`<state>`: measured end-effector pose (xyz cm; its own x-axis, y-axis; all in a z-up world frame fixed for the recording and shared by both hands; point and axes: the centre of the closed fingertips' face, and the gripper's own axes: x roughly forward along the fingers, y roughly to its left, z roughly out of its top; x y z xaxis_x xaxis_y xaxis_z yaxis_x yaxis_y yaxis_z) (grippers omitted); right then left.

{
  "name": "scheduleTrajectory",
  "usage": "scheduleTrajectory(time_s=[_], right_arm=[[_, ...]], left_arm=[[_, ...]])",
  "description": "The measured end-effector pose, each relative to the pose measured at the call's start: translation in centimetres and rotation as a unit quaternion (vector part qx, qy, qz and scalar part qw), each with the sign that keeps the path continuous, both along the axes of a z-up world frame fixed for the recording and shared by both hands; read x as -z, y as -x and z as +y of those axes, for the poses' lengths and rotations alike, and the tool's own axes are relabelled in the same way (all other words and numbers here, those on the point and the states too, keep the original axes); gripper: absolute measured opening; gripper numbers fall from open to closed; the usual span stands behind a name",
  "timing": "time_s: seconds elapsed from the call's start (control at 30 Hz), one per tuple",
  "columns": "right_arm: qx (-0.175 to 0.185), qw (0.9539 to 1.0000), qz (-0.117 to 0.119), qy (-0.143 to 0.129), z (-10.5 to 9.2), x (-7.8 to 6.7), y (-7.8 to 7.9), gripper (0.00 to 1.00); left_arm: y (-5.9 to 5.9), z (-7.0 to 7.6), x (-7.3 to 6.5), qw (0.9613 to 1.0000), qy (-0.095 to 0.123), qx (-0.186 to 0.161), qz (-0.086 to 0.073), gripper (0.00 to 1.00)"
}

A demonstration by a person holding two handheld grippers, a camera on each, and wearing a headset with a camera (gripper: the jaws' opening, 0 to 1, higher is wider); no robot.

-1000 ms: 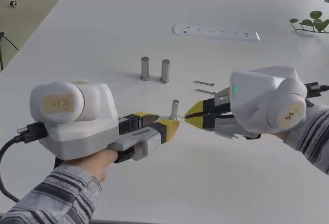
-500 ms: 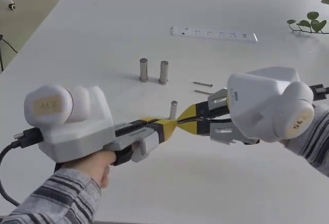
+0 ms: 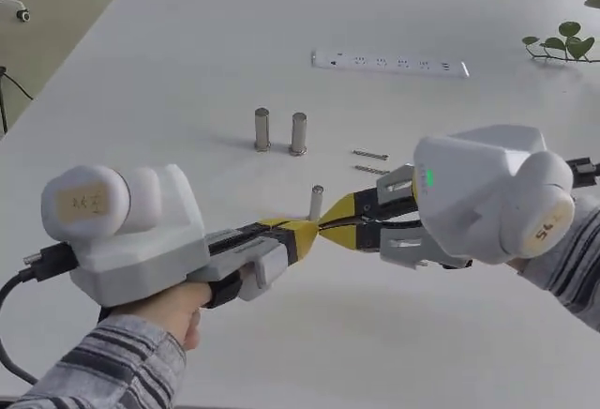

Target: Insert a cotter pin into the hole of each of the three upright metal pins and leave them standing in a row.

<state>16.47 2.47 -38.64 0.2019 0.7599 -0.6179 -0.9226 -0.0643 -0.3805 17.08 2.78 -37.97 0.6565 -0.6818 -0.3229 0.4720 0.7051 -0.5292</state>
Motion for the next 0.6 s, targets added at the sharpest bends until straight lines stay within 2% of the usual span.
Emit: scheduleTrajectory(time_s=[0.13, 0.2, 0.23, 0.3, 0.43, 0.5, 0.53, 0.6], right_arm=[[0.001, 0.9999, 0.013, -0.003, 0.0, 0.2, 0.3, 0.00], [0.009, 0.9994, 0.032, -0.013, 0.0, 0.2, 0.5, 0.00], [0.011, 0.9981, 0.057, -0.020, 0.0, 0.3, 0.9, 0.00], [0.024, 0.9969, 0.071, -0.025, -0.2, 0.5, 0.8, 0.00], [0.038, 0.9903, 0.127, -0.041, -0.6, 0.9, 1.5, 0.05], [0.044, 0.9877, 0.143, -0.043, -0.9, 1.0, 1.5, 0.06], [0.047, 0.9852, 0.159, -0.044, -1.1, 1.2, 1.7, 0.07], [0.052, 0.9826, 0.171, -0.049, -1.3, 1.3, 1.7, 0.07]], left_arm=[[0.4, -0.3, 0.0, 0.9992, -0.030, 0.020, -0.019, 0.00], [0.6, -0.4, 0.1, 0.9982, -0.044, 0.028, -0.028, 0.00], [0.7, -0.4, 0.2, 0.9979, -0.049, 0.031, -0.030, 0.00], [1.0, -0.5, 0.5, 0.9965, -0.064, 0.040, -0.037, 0.00], [1.5, -0.6, 0.8, 0.9935, -0.084, 0.056, -0.054, 0.00], [1.8, -0.5, 0.8, 0.9904, -0.097, 0.069, -0.069, 0.00], [2.0, -0.5, 0.9, 0.9880, -0.109, 0.078, -0.076, 0.00], [2.3, -0.5, 1.1, 0.9853, -0.122, 0.087, -0.082, 0.00]])
